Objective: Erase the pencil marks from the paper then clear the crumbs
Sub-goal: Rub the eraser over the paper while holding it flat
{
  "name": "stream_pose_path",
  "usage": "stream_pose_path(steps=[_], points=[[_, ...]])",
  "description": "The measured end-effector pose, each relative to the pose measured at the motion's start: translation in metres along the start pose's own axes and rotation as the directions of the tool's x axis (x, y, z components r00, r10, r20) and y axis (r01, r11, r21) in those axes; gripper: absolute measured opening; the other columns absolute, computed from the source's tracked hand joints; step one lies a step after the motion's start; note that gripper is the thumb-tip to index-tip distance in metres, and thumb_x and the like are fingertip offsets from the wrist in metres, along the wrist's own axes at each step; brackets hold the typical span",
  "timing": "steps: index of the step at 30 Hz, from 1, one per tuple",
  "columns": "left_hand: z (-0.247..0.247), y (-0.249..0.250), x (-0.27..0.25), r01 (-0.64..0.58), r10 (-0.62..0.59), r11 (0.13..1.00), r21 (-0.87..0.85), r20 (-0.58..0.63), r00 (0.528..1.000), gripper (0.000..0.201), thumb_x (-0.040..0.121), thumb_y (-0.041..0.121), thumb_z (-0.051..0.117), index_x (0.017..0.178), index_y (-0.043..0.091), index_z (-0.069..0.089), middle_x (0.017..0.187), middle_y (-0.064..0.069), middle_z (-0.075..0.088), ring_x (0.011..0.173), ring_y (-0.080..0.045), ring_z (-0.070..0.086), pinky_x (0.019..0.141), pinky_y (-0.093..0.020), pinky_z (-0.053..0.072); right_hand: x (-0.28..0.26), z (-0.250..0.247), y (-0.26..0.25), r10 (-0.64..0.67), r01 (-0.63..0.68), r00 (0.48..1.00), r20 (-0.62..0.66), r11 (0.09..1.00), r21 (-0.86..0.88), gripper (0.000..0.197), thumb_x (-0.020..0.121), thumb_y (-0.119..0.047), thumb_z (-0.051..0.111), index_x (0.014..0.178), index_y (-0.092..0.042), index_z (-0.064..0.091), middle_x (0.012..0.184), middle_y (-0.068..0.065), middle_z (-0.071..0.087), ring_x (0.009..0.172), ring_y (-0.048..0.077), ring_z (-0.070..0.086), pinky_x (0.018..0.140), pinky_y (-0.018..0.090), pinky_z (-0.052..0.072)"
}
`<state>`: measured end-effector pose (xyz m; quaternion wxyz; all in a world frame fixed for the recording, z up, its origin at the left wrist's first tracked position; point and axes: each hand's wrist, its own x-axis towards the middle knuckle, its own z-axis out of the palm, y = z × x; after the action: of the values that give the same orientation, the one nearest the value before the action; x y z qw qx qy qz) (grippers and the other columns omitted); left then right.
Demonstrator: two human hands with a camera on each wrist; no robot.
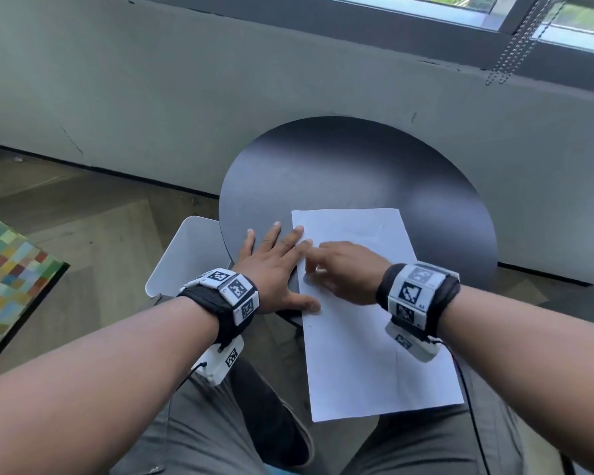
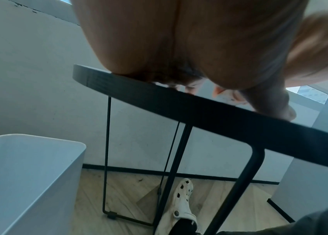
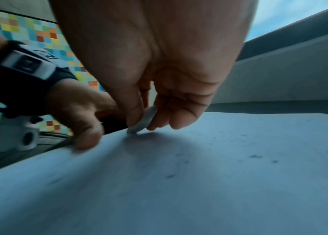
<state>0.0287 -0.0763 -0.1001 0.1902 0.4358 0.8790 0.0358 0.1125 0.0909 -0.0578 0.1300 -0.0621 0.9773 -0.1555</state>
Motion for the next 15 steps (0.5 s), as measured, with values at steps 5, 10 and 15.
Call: stream_pose_path(steps=[5,10,15], points=[[-0.001,0.001,0.003,0.007,-0.007,1.0,0.01,0.019,1.0,0.123,0.061,0.097,0.044,0.156,0.037,-0.004,0.164,0.014,-0.017,0.15,-0.021,-0.023,0.117,-0.062,-0.012,0.021,-0.016,0.024,0.248,-0.251,0.955,-0.163,0.968,0.003,0.018,0.097,-0.034,0.05,0.104,-0.019,0.057,0.106,0.008,0.062,0.099,0.029,0.055,0.079,0.034,0.043],[-0.004,0.002,0.004,0.005,-0.006,1.0,0.021,0.044,0.999,0.123,0.062,0.097,0.045,0.157,0.037,-0.005,0.165,0.014,-0.017,0.151,-0.023,-0.022,0.117,-0.064,-0.009,-0.001,-0.002,0.005,0.015,-0.016,0.998,0.062,1.0,0.015,0.019,0.096,-0.028,0.052,0.112,-0.02,0.058,0.107,0.006,0.06,0.099,0.025,0.053,0.085,0.037,0.044],[-0.007,0.002,0.005,0.01,-0.013,0.998,0.063,0.053,0.999,0.123,0.059,0.1,0.04,0.155,0.04,-0.007,0.165,0.012,-0.013,0.151,-0.026,-0.017,0.117,-0.065,-0.003,0.013,-0.014,0.025,0.274,-0.267,0.953,-0.128,0.961,0.065,0.017,0.097,-0.037,0.052,0.104,-0.022,0.056,0.109,0.007,0.062,0.102,0.026,0.054,0.079,0.032,0.04]])
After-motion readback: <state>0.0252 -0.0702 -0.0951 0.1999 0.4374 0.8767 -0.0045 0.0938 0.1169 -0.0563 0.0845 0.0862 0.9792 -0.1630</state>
